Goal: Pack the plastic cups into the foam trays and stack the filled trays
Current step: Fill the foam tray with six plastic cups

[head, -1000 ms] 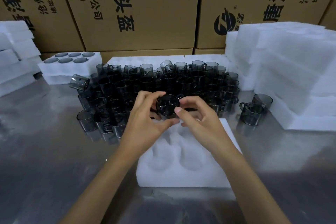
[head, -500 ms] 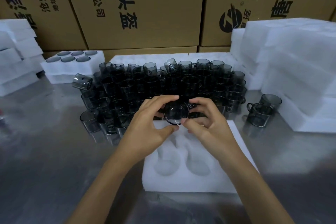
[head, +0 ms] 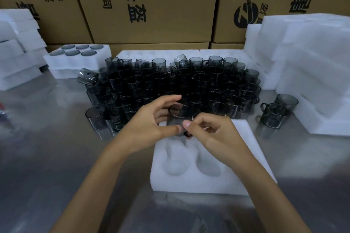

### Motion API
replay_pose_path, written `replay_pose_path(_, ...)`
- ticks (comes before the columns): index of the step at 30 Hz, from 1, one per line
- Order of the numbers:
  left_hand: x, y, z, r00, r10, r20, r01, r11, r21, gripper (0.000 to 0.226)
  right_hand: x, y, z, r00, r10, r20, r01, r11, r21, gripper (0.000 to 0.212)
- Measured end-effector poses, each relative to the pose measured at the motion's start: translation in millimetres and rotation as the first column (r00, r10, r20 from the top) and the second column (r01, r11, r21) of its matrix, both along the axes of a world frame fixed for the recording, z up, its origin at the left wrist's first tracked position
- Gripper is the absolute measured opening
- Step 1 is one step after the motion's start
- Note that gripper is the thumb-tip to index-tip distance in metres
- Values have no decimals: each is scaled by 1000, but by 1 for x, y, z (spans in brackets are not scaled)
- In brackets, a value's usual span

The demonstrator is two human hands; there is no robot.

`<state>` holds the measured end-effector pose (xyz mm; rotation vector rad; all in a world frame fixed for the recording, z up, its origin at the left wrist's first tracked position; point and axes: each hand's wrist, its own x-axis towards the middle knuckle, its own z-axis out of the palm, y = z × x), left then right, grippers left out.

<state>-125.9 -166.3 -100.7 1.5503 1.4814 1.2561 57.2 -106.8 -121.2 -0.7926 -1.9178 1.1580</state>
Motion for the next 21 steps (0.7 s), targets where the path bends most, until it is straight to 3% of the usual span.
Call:
replay_pose_path(5, -10, -1, 0, 998, -43, -42, 38, 993, -116, 71, 0, 3, -4, 997, -62, 47, 63, 998, -30, 37)
replay_pose_path(10, -6, -1, -3, 993, -74, -95, 57, 984, -166, 69, 0, 5, -5, 993, -106, 52, 105, 994, 20, 9)
replay_pose_path(13, -9, -2, -2, 991, -102, -91, 83, 977, -199, 67, 1, 4, -5, 986, -87, 144, 73, 992, 100, 24)
replay_pose_path(18, -18, -1, -4, 920, -124, -372, 60, 982, -178, 53, 2, 5, -5, 970, -119, 211, 82, 980, 179, 29)
replay_pose_path(21, -21, 2, -11, 843, -149, -516, 36, 974, -222, 53, 0, 2, -9, 922, -157, 353, 47, 952, 302, 32)
